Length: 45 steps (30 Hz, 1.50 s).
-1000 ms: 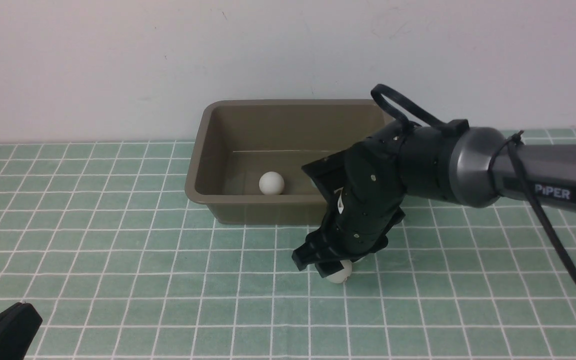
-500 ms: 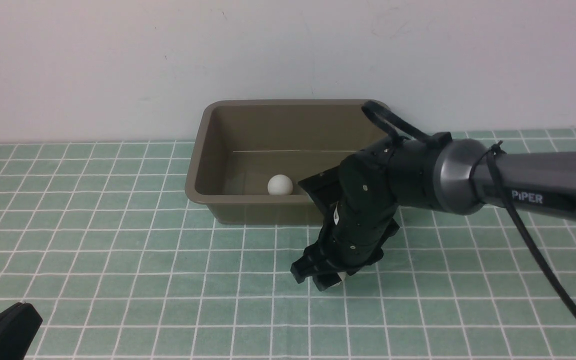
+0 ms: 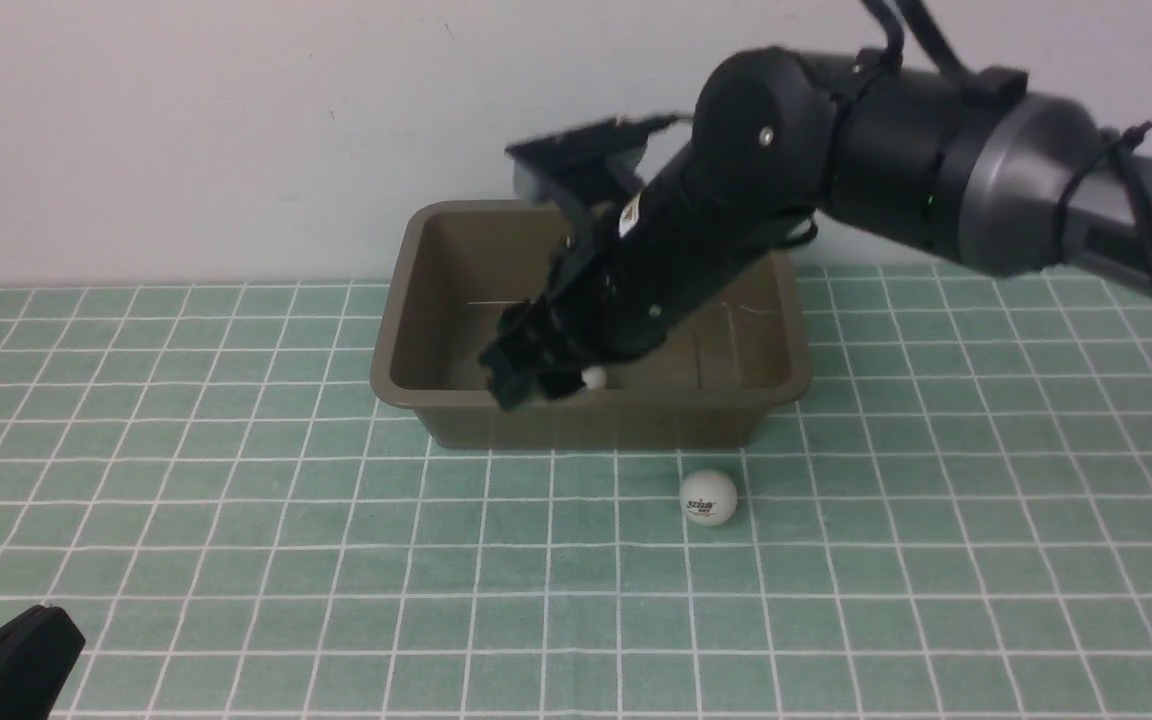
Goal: Put the table tennis balls in the box on the green coffee tablecloth.
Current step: 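Release the ping pong ball into the bin and lift the gripper away, then reach for and grasp a ping pong ball on the table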
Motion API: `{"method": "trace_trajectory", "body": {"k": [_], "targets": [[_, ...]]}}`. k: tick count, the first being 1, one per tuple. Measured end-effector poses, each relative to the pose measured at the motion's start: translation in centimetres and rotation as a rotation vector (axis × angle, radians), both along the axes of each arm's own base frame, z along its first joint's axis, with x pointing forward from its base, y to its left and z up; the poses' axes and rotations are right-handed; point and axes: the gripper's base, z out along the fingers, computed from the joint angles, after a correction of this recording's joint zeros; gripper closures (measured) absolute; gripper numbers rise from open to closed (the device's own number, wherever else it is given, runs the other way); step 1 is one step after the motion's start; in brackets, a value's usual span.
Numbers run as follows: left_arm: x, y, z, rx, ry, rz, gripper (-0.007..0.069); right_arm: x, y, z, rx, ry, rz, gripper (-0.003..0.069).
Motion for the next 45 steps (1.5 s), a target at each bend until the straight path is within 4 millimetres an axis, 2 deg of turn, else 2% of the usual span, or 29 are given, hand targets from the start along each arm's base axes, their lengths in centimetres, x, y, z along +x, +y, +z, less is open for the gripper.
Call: {"method": "trace_trajectory", "body": {"k": [2, 3, 4, 7, 15, 19, 23, 25, 27, 28, 32, 33, 34, 35, 38, 39, 40, 41, 42, 44, 45], "targets": [[0.0, 0.0, 0.0, 0.000, 0.001, -0.001, 0.0632, 2.4, -1.0, 0.6, -0.002, -0.089, -0.081, 0.0294], [0.0, 0.0, 0.0, 0.000, 0.001, -0.001, 0.0632, 3.8, -1.6, 0.2, -0.020, -0.117, -0.118, 0.0294], [0.0, 0.0, 0.0, 0.000, 0.001, -0.001, 0.0632, 5.0, -2.0, -0.9, -0.052, -0.122, -0.134, 0.0294], [0.0, 0.0, 0.0, 0.000, 0.001, -0.001, 0.0632, 6.4, -2.1, -2.8, -0.101, -0.120, -0.137, 0.0294], [0.0, -0.1, -0.1, -0.002, 0.008, -0.011, 0.0632, 8.0, -1.1, -7.3, -0.181, -0.058, -0.105, 0.0272], [0.0, -0.1, -0.1, -0.003, 0.010, -0.013, 0.0632, 8.3, -1.1, -9.0, -0.231, -0.010, -0.099, 0.0165], [0.0, -0.1, -0.1, -0.005, 0.010, -0.013, 0.0632, 8.0, -1.6, -7.3, -0.315, 0.043, -0.094, 0.0114], [0.0, -0.1, -0.1, -0.006, 0.010, -0.013, 0.0632, 8.1, -1.9, -4.7, -0.331, 0.031, -0.120, 0.0109], [0.0, -0.1, -0.1, -0.006, 0.010, -0.013, 0.0632, 8.1, -2.0, -3.7, -0.324, 0.017, -0.134, 0.0109], [0.0, -0.1, -0.1, -0.007, 0.009, -0.014, 0.0632, 8.0, -2.2, -1.2, -0.289, -0.027, -0.169, 0.0109], [0.0, -0.1, -0.1, -0.010, 0.009, -0.014, 0.0632, 6.7, -3.0, 3.1, -0.229, -0.076, -0.214, 0.0109], [0.0, -0.1, -0.1, -0.009, 0.010, -0.015, 0.0632, 5.2, -4.0, 6.6, -0.183, -0.122, -0.235, 0.0109], [0.0, -0.1, -0.1, -0.009, 0.010, -0.015, 0.0632, 5.0, -4.1, 6.9, -0.183, -0.125, -0.236, 0.0109], [0.0, -0.1, -0.1, -0.009, 0.010, -0.015, 0.0632, 3.7, -4.9, 9.1, -0.159, -0.156, -0.243, 0.0109], [0.0, -0.1, -0.1, -0.012, 0.010, -0.016, 0.0632, 1.7, -6.2, 11.6, -0.141, -0.190, -0.250, 0.0109], [-0.1, -0.2, -0.1, -0.013, 0.012, -0.018, 0.0632, 0.0, -7.3, 12.5, -0.149, -0.188, -0.251, 0.0114], [-0.1, -0.2, -0.1, -0.014, 0.013, -0.020, 0.0632, -1.2, -7.9, 12.8, -0.154, -0.181, -0.251, 0.0120], [-0.1, -0.2, -0.1, -0.015, 0.013, -0.020, 0.0632, -1.3, -8.0, 12.4, -0.164, -0.169, -0.249, 0.0122], [-0.1, -0.2, -0.1, -0.015, 0.014, -0.021, 0.0632, -2.2, -8.6, 11.7, -0.185, -0.137, -0.244, 0.0134], [-0.1, -0.2, -0.1, -0.016, 0.014, -0.022, 0.0632, -3.4, -9.2, 10.1, -0.220, -0.078, -0.234, 0.0149], [-0.1, -0.2, -0.1, -0.016, 0.014, -0.022, 0.0632, -4.0, -9.5, 8.3, -0.253, -0.021, -0.226, 0.0159]]}}
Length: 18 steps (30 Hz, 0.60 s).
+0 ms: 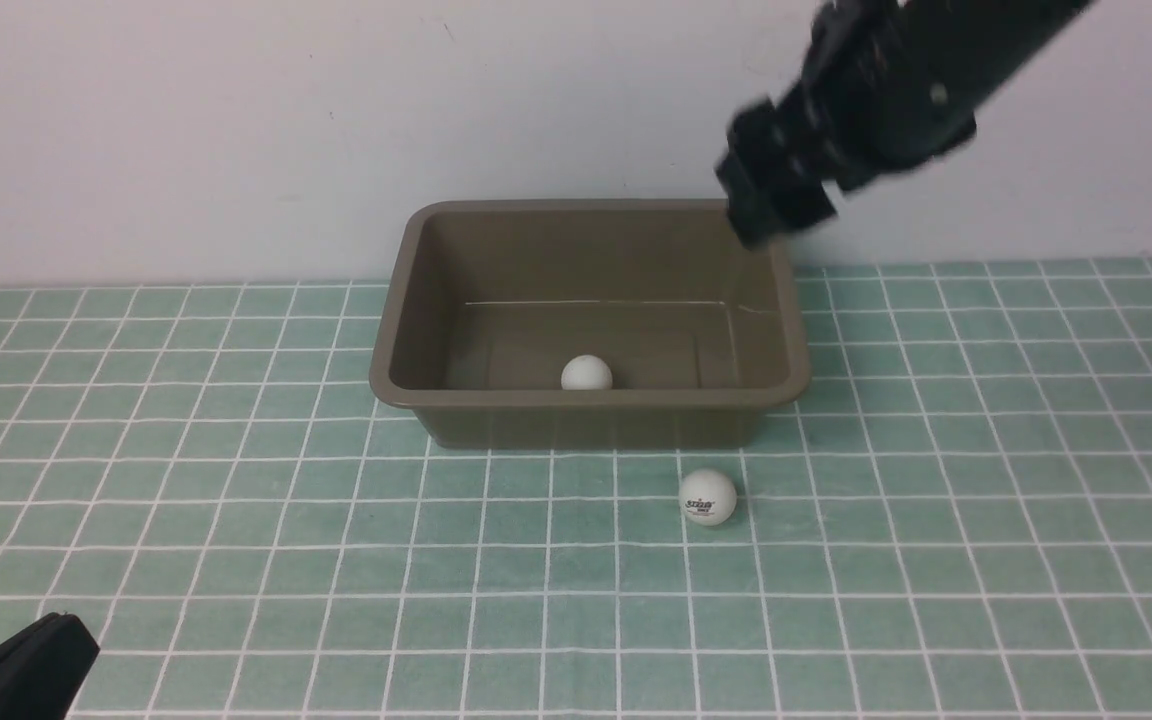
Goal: Put the table tennis balls in the box on the green coffee tablecloth.
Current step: 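Reach for and grasp a ping pong ball on the table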
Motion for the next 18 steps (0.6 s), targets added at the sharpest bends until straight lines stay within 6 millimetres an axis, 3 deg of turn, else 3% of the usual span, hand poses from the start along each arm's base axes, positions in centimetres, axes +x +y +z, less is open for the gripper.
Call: {"method": "trace_trajectory", "body": {"k": [5, 9, 18], "targets": [[0.0, 0.0, 0.0, 0.000, 0.002, -0.003, 0.0632, -1.9, -0.5, -7.9, -0.004, 0.148, -0.008, 0.0183], [0.0, -0.1, -0.1, 0.000, 0.006, -0.009, 0.0632, -2.2, -0.4, -13.1, 0.080, 0.103, -0.042, 0.0185], [-0.1, -0.1, -0.1, -0.002, 0.009, -0.015, 0.0632, -0.2, 0.8, -17.5, 0.174, 0.040, -0.105, 0.0185]]}}
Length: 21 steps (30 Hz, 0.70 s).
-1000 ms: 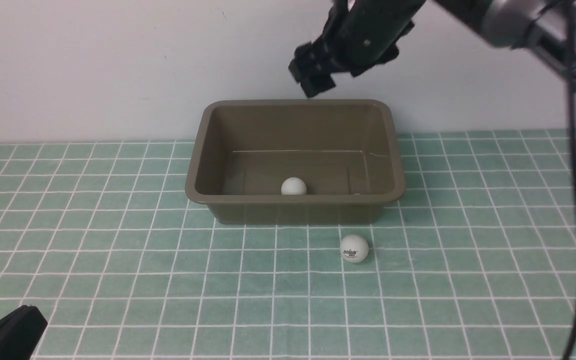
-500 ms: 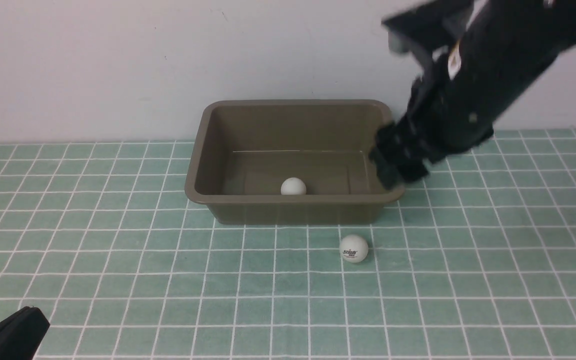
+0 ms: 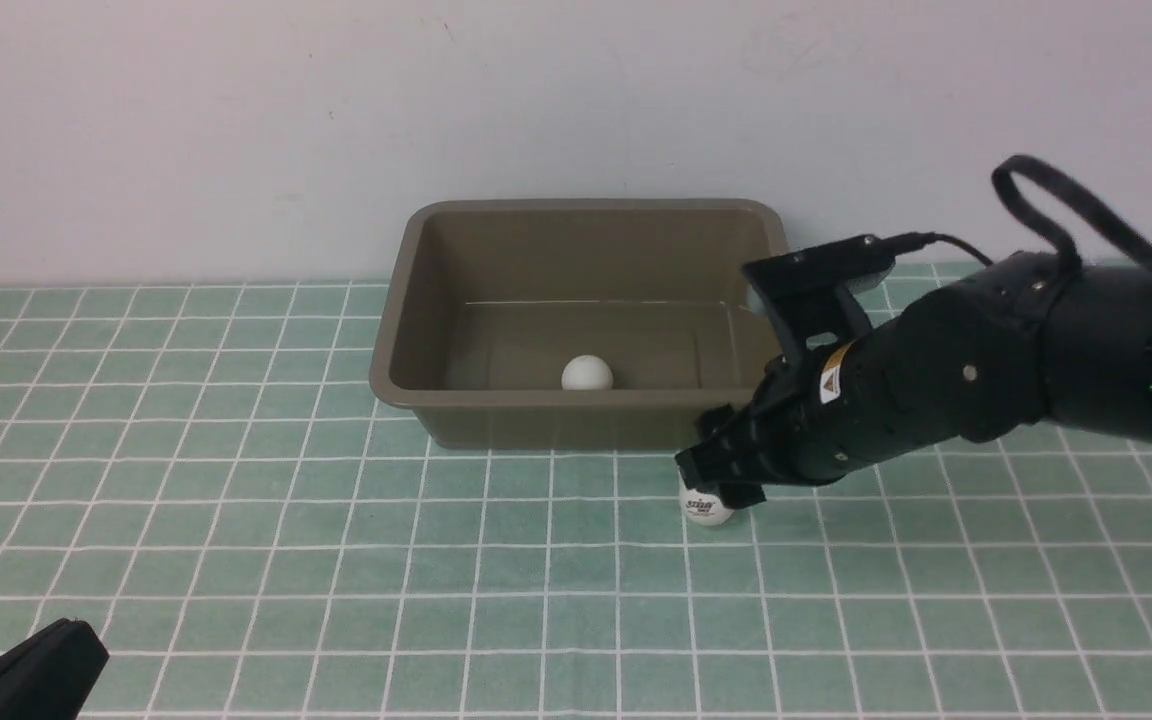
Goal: Put the table tennis balls in the box on the green coffee tablecloth.
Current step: 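Reach for and grasp a ping pong ball on the table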
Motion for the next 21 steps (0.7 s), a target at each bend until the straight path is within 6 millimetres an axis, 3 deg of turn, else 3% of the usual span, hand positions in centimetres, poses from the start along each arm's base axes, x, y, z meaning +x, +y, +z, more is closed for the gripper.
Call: {"method": "trace_trajectory", "body": {"k": [4, 21], "targets": [[0.0, 0.0, 0.0, 0.000, 0.000, 0.000, 0.0632, 0.7, 0.4, -1.8, -0.012, 0.019, -0.002, 0.0185], [0.0, 0.0, 0.0, 0.001, 0.000, 0.000, 0.0632, 2.4, 1.2, -4.2, -0.043, -0.014, 0.023, 0.0186]]}}
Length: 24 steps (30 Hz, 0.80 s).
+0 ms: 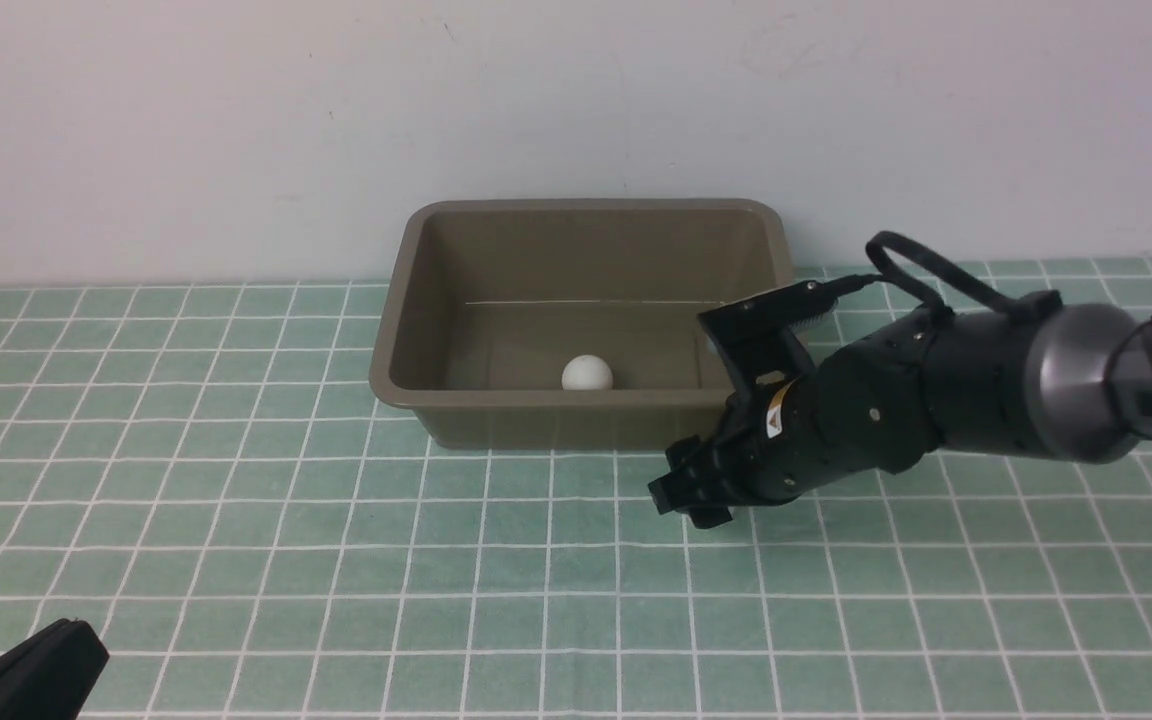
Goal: Put the table tennis balls in the box on the green coffee tablecloth.
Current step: 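Reach for and grasp a ping pong ball on the table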
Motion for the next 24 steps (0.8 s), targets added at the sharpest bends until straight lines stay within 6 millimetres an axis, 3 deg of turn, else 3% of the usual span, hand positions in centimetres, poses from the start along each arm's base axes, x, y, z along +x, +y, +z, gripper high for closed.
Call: {"method": "trace_trajectory", "body": {"k": [4, 10, 17, 19, 22, 24], "targets": [[0.0, 0.0, 0.0, 0.000, 0.000, 0.000, 0.0632, 0.5, 0.3, -0.5, -0.006, 0.002, 0.001, 0.0188], [0.0, 0.0, 0.0, 0.000, 0.000, 0.000, 0.0632, 1.1, 0.6, -1.4, -0.044, 0.065, -0.002, 0.0298], [0.0, 0.0, 0.0, 0.000, 0.000, 0.000, 0.0632, -0.5, 0.9, -0.4, -0.078, 0.164, 0.064, 0.0297], [0.0, 0.0, 0.0, 0.001, 0.000, 0.000, 0.0632, -1.8, 1.9, 1.6, -0.033, 0.168, 0.130, 0.0297], [0.0, 0.0, 0.0, 0.002, -0.001, 0.000, 0.0632, -3.1, 2.7, 6.6, 0.065, 0.048, 0.222, 0.0297], [0.0, 0.0, 0.0, 0.003, -0.001, 0.000, 0.0632, -2.6, 2.7, 9.8, 0.117, -0.083, 0.232, 0.0297]]}}
